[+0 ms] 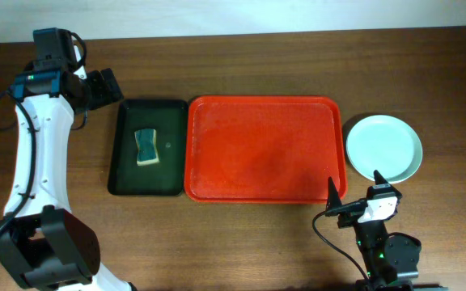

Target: Clean dirty plates on tray and stack at the side

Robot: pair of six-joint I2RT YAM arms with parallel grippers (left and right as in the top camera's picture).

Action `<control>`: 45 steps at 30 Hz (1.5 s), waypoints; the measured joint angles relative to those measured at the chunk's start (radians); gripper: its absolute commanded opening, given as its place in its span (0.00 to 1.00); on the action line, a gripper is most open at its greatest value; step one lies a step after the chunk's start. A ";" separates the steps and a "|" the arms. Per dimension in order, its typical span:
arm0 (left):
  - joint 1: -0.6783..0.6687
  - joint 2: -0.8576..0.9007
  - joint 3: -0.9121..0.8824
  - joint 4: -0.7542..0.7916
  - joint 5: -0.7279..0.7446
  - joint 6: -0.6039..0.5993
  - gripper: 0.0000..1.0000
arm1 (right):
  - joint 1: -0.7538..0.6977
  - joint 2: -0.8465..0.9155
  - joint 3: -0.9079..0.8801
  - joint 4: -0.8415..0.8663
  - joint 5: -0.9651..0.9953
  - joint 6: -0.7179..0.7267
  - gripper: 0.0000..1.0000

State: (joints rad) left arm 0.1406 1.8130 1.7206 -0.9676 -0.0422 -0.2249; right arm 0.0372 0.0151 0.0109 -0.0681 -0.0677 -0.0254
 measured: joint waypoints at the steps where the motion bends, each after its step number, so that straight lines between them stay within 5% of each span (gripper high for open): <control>1: 0.000 0.000 0.000 0.000 0.000 0.000 0.99 | 0.000 0.000 0.000 0.000 0.000 -0.001 0.99; 18: -0.032 -0.032 -0.003 -0.001 0.000 0.000 0.99 | 0.000 0.000 0.000 0.000 0.000 0.000 0.98; 25: -0.194 -0.364 -0.005 0.001 0.001 0.000 0.99 | 0.000 0.000 0.000 0.000 0.000 0.000 0.98; 35: -0.212 -0.611 -0.013 0.004 0.000 0.000 0.99 | 0.000 0.000 0.000 0.000 0.000 0.000 0.98; 45: -0.212 -0.961 -0.349 0.044 0.000 0.000 0.99 | 0.000 0.000 0.000 0.000 0.000 0.000 0.99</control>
State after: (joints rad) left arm -0.0719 0.8520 1.3712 -0.9237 -0.0422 -0.2253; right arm 0.0372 0.0147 0.0109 -0.0685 -0.0677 -0.0257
